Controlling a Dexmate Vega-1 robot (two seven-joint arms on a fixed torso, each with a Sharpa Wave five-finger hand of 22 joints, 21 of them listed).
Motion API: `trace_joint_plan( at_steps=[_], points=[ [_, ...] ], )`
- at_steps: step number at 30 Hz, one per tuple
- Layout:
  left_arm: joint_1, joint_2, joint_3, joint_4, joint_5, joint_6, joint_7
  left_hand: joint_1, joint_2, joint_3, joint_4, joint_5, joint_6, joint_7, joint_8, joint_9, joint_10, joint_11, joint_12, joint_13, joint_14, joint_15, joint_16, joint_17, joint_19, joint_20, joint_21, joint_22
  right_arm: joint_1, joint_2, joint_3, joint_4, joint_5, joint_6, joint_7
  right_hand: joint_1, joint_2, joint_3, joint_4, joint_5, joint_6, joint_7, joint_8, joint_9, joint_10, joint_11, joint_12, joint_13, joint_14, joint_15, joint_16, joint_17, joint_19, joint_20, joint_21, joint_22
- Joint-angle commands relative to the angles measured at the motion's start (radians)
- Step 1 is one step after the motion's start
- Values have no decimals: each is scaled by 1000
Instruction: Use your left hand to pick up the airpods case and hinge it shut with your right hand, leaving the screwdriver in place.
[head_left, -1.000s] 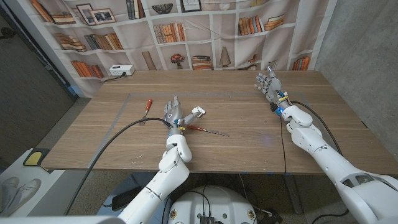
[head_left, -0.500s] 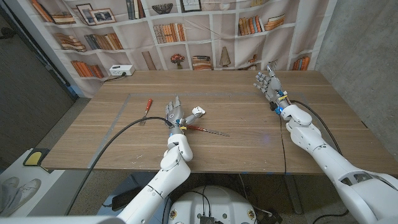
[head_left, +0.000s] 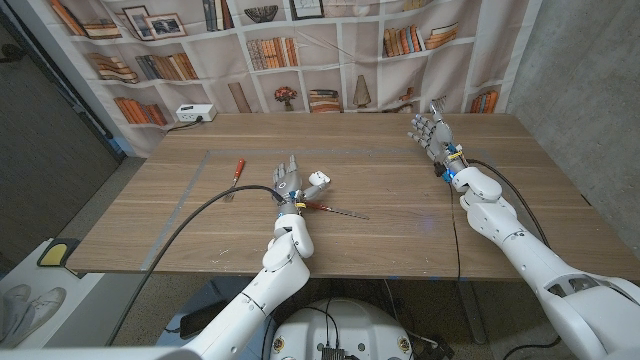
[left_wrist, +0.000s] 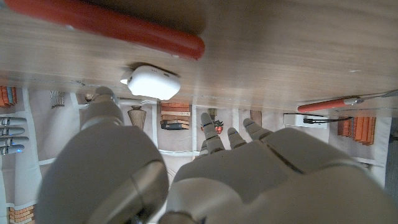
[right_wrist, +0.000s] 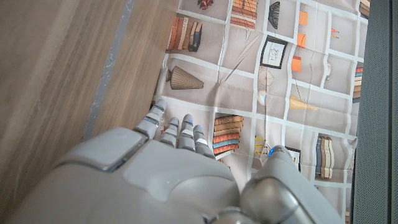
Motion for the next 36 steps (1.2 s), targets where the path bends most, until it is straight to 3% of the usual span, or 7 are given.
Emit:
trace_joint_plan(
  at_steps=[1, 4, 16, 18, 20, 27, 36],
  points=[
    [-14, -4, 17, 28, 2, 2, 12, 3, 11, -1, -6, 7, -320, -8, 4, 1, -1, 1, -2, -1, -5, 1, 7, 2, -4, -5, 5, 3, 1, -5, 4, 3, 2, 4, 6, 4, 9, 2, -7, -2, 2, -6, 7, 4, -9, 2, 1, 2, -4, -1, 8, 0, 1, 9, -1, 4],
    [-12, -18, 26, 52, 30, 11, 77, 5, 12, -1, -6, 7, -319, -9, 4, 1, 0, 3, -3, -2, -4, 1, 8, 2, -4, -6, 5, 3, -2, -7, 5, -6, 3, -3, 0, 4, 9, 2, -7, -2, 2, -6, 7, 4, -9, 2, 1, 2, -4, -1, 8, 0, 2, 9, -2, 4],
    [2, -20, 11, 42, 0, 4, 62, 15, 18, 1, -10, 4, -294, -8, 14, 1, 46, 3, 3, -12, 22, -3, 20, 1, 15, -6, 11, 3, -17, -11, 7, -33, 7, -6, -3, 4, 10, 2, -8, -2, 2, -7, 7, 4, -9, 2, 1, 2, -4, -1, 8, -1, 2, 10, -6, 4],
    [22, -27, -14, 56, -35, -74, 134, 16, 19, 0, -10, 3, -286, -6, 16, 1, 58, 10, 5, -15, 26, -2, 21, 1, 19, -3, 12, 3, -19, -11, 6, -36, 7, -8, -2, 3, 10, 2, -8, -2, 2, -7, 7, 4, -9, 2, 1, 2, -4, -1, 8, -1, 2, 10, -7, 4],
    [11, -17, 4, 29, -9, -3, 59, 17, 20, 1, -10, 2, -273, -5, 20, 1, 73, 9, 8, -18, 36, -3, 24, 1, 26, -2, 14, 3, -22, -13, 6, -42, 5, -10, -7, 3, 10, 2, -8, -2, 4, -7, 8, 4, -8, 1, 2, 2, -4, -1, 8, -1, 2, 11, -8, 4],
    [20, -12, -12, 37, -44, -57, 69, 20, 20, 0, -11, 2, -268, -9, 20, 1, 77, 11, 4, -22, 43, -6, 25, 1, 32, -3, 14, 3, -25, -14, 2, -49, 3, -13, -6, 3, 11, 1, -9, -2, 5, -9, 8, 4, -8, 3, 2, 2, -3, -1, 9, -1, 3, 11, -10, 5],
    [11, -29, -11, 54, -50, -49, 74, 21, 21, 0, -12, 1, -269, -8, 17, 1, 75, 3, -2, -27, 42, -5, 23, 1, 33, -3, 13, 3, -30, -15, 4, -52, 2, -10, -10, 2, 11, 1, -9, -2, 5, -9, 8, 4, -7, 2, 2, 2, -3, -1, 9, -1, 4, 10, -12, 5]
  ],
)
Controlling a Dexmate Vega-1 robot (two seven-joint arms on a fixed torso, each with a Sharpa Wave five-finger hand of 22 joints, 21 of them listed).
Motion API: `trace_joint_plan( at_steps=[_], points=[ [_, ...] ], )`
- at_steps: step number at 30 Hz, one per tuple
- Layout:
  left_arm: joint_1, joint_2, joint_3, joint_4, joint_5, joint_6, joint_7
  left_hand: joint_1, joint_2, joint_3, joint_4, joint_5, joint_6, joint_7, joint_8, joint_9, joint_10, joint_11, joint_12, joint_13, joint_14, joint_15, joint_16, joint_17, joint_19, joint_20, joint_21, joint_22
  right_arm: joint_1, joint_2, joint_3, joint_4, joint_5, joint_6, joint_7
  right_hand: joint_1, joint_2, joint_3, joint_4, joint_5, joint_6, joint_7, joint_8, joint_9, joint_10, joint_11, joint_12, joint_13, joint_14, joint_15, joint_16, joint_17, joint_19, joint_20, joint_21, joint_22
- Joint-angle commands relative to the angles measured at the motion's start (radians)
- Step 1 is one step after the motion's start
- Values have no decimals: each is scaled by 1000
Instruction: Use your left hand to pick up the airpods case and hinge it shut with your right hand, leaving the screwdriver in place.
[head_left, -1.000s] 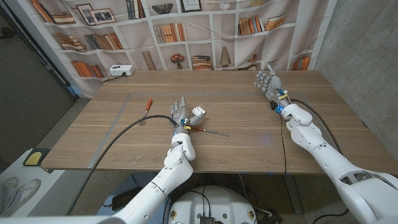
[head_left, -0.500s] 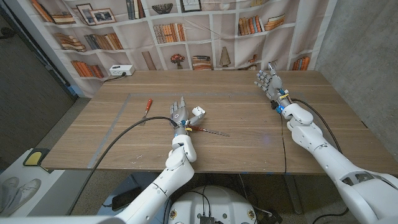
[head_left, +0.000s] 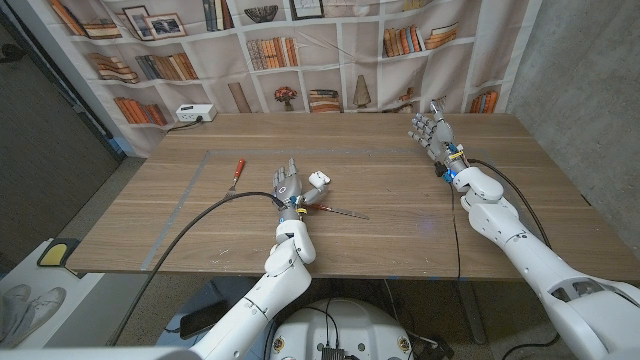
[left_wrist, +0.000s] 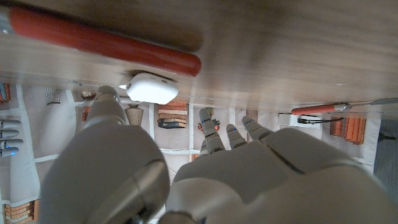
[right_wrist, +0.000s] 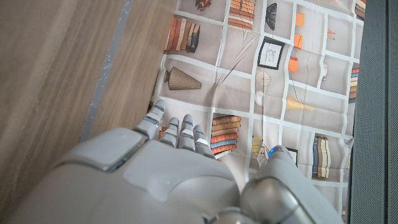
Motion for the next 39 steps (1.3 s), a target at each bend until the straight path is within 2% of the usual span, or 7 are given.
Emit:
trace_joint_plan(
  at_steps=[1, 10, 15, 23, 29, 39],
  points=[
    [-2, -9, -9, 13, -33, -25, -1, 7, 7, 0, -3, 1, -267, -4, 3, 1, 5, -6, -7, 0, 3, 0, 2, 0, 5, 1, 7, 2, -10, -2, 1, -16, 2, -6, -9, 2, 11, 5, -5, -2, 0, -4, 4, 4, -7, 2, 2, 2, -3, -1, 9, 2, 4, 11, -4, 5],
    [-17, -5, 6, 28, -27, -27, -13, 8, 8, -1, -3, 0, -269, -1, 0, 1, -6, -2, -17, -5, -1, -1, -1, 0, 6, 1, 6, 2, -10, -3, 3, -9, 4, -4, -4, 1, 12, 5, -6, -2, 2, -3, 5, 4, -7, 3, 2, 2, -3, -1, 9, 2, 5, 11, -7, 5],
    [-23, -19, 7, 40, -23, -17, 1, 9, 9, -1, -3, 0, -272, -1, -2, 1, -10, 2, -22, -8, -5, 1, -3, 0, 6, 3, 5, 3, -8, -2, 4, -1, 9, -3, 4, 1, 12, 5, -6, -2, 2, -3, 5, 4, -8, 3, 2, 2, -3, -1, 9, 2, 5, 11, -8, 5],
    [-31, -9, 26, 43, 4, 0, -2, 19, 16, 3, -6, 1, -274, -1, -3, 1, -12, -10, -27, -12, -4, 1, -3, 0, 6, 6, 4, 3, -3, 2, 8, 7, 19, -4, 13, 0, 12, 5, -7, -2, 2, -3, 5, 4, -8, 2, 2, 2, -3, -1, 9, 2, 6, 11, -9, 5],
    [-32, -32, 28, 56, 13, 27, 18, 32, 24, 9, -10, 2, -277, -5, -4, 1, -12, -9, -31, -15, -5, -1, -4, 0, 6, 5, 3, 3, 6, 6, 6, 23, 21, 3, 29, 0, 13, 5, -7, -2, 2, -3, 4, 4, -9, 3, 2, 2, -4, -1, 9, 2, 7, 11, -11, 5],
    [-42, -34, 26, 69, -1, 16, 8, 48, 33, 16, -14, 1, -276, -2, -2, 1, -16, -9, -38, -20, -4, 0, -5, 0, 7, 6, 3, 3, 6, 4, 8, 22, 20, 4, 26, -1, 13, 5, -8, -2, 2, -2, 4, 4, -7, 4, 2, 2, -4, -2, 9, 2, 8, 11, -13, 5]
  ],
)
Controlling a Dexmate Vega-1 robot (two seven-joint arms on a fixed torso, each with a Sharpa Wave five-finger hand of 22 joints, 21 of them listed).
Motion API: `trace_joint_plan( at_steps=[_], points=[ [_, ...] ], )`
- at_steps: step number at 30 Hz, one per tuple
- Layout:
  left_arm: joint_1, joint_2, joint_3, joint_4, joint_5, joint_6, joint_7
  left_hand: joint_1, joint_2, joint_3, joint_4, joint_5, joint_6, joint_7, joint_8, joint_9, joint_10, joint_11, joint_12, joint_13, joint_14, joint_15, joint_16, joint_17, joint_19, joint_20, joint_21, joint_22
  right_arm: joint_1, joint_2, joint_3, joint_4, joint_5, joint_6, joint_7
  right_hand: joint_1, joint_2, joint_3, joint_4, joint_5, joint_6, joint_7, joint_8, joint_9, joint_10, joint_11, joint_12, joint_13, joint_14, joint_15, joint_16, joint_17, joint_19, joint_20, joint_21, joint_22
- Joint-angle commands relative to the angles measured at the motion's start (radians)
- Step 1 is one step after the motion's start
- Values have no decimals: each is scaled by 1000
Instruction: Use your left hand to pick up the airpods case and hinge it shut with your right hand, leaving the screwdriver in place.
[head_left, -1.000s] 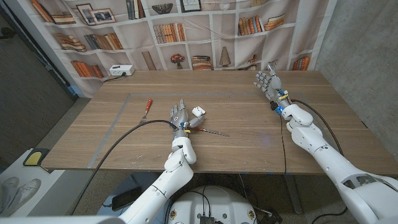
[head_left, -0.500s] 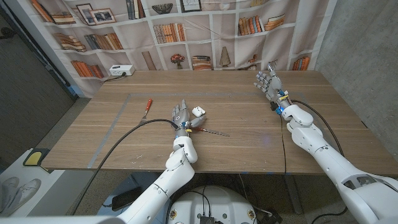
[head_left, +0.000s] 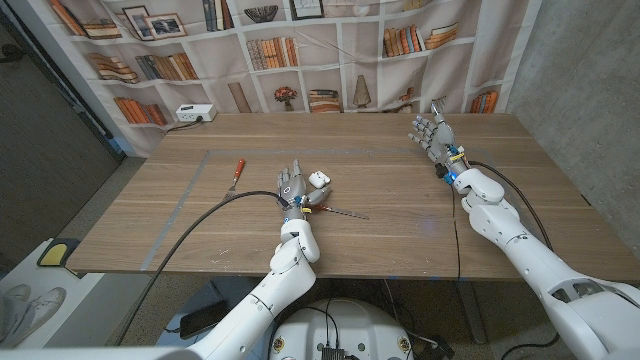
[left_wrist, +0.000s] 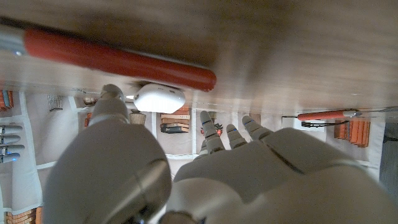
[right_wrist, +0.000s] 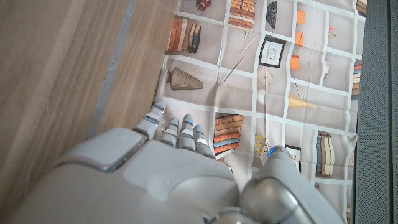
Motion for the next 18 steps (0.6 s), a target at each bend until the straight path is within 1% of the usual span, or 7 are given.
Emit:
trace_joint_plan(
  at_steps=[1, 6, 7, 8, 16, 17, 18],
  points=[
    [-13, -11, 8, 22, 6, 12, 3, 16, 0, 5, -4, 1, -276, -2, -2, 1, -4, -7, -4, -1, -4, 0, 0, 0, 7, 6, 3, 3, 6, 0, 2, 9, 2, 6, 10, 3, 9, 2, -5, -2, 2, -2, 4, 4, -8, 5, 2, 2, -3, -2, 9, 1, 2, 6, -7, 5],
    [-20, -12, 11, 34, -5, -8, 2, 22, 2, 7, -5, 0, -274, -2, -2, 1, -5, -8, -7, -4, -4, 2, 0, 0, 8, 6, 3, 3, 2, -4, 6, -2, 3, 0, 1, 3, 10, 2, -6, -3, 3, -3, 4, 4, -8, 3, 2, 2, -4, -2, 9, 1, 2, 6, -8, 5],
    [-24, -14, 16, 36, 4, 6, -2, 24, 2, 8, -6, 0, -275, -2, -2, 1, -4, -6, -7, -4, -4, 1, 0, 0, 8, 6, 2, 3, 4, -4, 7, 0, 5, 1, 5, 3, 10, 2, -6, -3, 3, -3, 4, 4, -8, 2, 2, 2, -3, -2, 9, 1, 3, 6, -9, 5],
    [-23, -13, 14, 37, -2, -5, 0, 25, 2, 8, -6, 0, -274, -2, -2, 1, -4, -7, -8, -5, -3, 1, 0, 0, 8, 6, 3, 3, 3, -6, 7, -2, 6, -1, 7, 3, 10, 2, -6, -3, 3, -3, 4, 4, -8, 3, 2, 2, -3, -2, 9, 1, 3, 6, -9, 5],
    [-28, -11, 22, 48, 4, -3, 2, 32, 6, 10, -7, -1, -274, -1, -2, 1, -4, -7, -11, -8, -2, 1, 0, 0, 9, 8, 2, 3, 1, -7, 8, -5, 1, 1, -1, 2, 10, 1, -6, -3, 4, -3, 5, 4, -7, 3, 2, 2, -4, -2, 9, 1, 3, 6, -11, 5],
    [-26, -1, 21, 50, -5, -30, 4, 33, 7, 11, -7, -1, -273, -1, -1, 1, -3, -8, -11, -8, -1, -1, 0, 0, 9, 7, 2, 3, 5, -6, 7, 4, 3, 8, 11, 2, 10, 1, -6, -3, 4, -4, 5, 4, -7, 3, 2, 2, -4, -2, 9, 1, 3, 6, -11, 5],
    [-26, -12, 20, 49, -2, -6, -1, 34, 7, 11, -7, -2, -271, 0, -1, 1, 1, -8, -10, -9, -1, 0, 0, 0, 10, 8, 3, 3, 3, -5, 9, -1, 6, 4, 6, 2, 10, 1, -6, -3, 3, -3, 4, 4, -7, 3, 2, 2, -4, -2, 9, 1, 3, 6, -11, 5]
  ],
)
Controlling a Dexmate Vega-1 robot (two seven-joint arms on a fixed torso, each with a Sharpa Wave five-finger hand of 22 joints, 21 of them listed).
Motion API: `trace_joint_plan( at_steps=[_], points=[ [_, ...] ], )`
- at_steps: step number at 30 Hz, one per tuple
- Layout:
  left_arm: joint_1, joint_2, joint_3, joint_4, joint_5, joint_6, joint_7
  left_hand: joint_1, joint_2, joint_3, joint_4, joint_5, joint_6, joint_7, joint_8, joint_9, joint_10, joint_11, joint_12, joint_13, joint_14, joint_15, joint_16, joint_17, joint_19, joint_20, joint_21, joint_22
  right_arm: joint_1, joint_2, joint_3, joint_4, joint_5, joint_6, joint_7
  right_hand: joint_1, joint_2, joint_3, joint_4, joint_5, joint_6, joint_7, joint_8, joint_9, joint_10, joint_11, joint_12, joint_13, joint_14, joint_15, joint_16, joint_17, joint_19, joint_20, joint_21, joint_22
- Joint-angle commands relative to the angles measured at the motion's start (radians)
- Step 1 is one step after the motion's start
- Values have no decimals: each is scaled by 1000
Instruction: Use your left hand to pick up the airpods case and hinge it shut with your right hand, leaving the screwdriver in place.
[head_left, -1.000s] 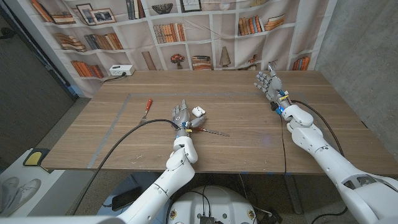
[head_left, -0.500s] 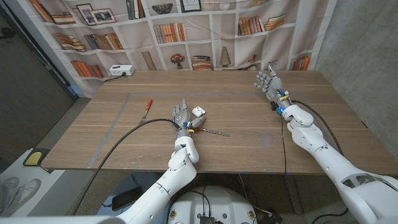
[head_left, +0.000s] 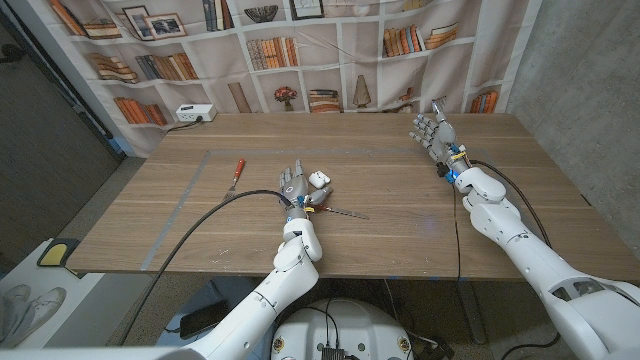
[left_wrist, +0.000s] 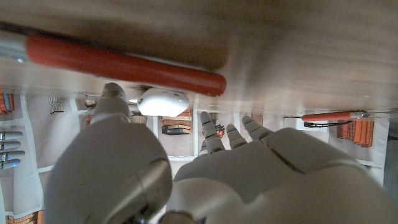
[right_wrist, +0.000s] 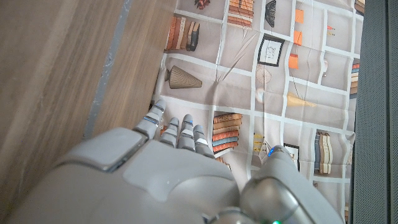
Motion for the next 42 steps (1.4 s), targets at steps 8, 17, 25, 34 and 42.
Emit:
trace_joint_plan(
  at_steps=[8, 17, 25, 34, 42],
  points=[
    [-4, -2, 2, 27, -16, -27, 15, 50, 11, 19, -10, -4, -246, 17, 6, 1, 82, -24, 14, -12, 28, -33, 7, -1, 16, -20, 4, 2, -1, 1, 6, -6, 11, -6, 4, 1, 11, 1, -7, -3, 3, -4, 4, 4, -8, 2, 2, 2, -3, -3, 9, 1, 4, 6, -4, 5],
    [-4, -10, 1, 51, -21, -48, 53, 95, 27, 35, -17, -7, -203, 35, 17, 0, 135, -34, 19, -24, 48, -43, 9, -2, 32, -33, 5, 1, 3, -1, 4, -1, 8, -2, 11, 2, 14, 3, -7, -2, 5, -6, 5, 4, -9, 3, 2, 2, -4, -2, 9, 1, 5, 6, -6, 5],
    [-8, -16, 0, 52, -34, -54, 42, 118, 34, 43, -18, -11, -204, 6, 12, 0, 120, -37, 4, -31, 45, -37, 4, -3, 32, -31, 3, 1, -1, 1, 6, -3, 13, -8, 8, 1, 16, 3, -8, -2, 6, -9, 5, 4, -8, 3, 2, 2, -4, -1, 9, 1, 5, 7, -7, 5],
    [-13, -20, 3, 58, -38, -54, 35, 140, 41, 50, -18, -14, -203, 7, 8, 0, 131, -46, 3, -32, 58, -52, 6, -2, 37, -42, 3, 1, -9, -4, 9, -11, 13, -5, 6, 1, 16, 3, -8, -3, 8, -11, 6, 4, -8, 3, 2, 2, -4, -2, 9, 1, 5, 6, -8, 5],
    [-14, -18, 8, 62, -38, -62, 36, 167, 53, 59, -17, -18, -191, 20, 8, 0, 178, -52, 16, -30, 81, -67, 10, -3, 51, -62, 4, 0, -20, -9, 13, -28, 13, -8, -4, 0, 17, 3, -9, -3, 8, -12, 5, 4, -7, 1, 3, 2, -4, -2, 9, 0, 6, 8, -9, 5]
  ],
)
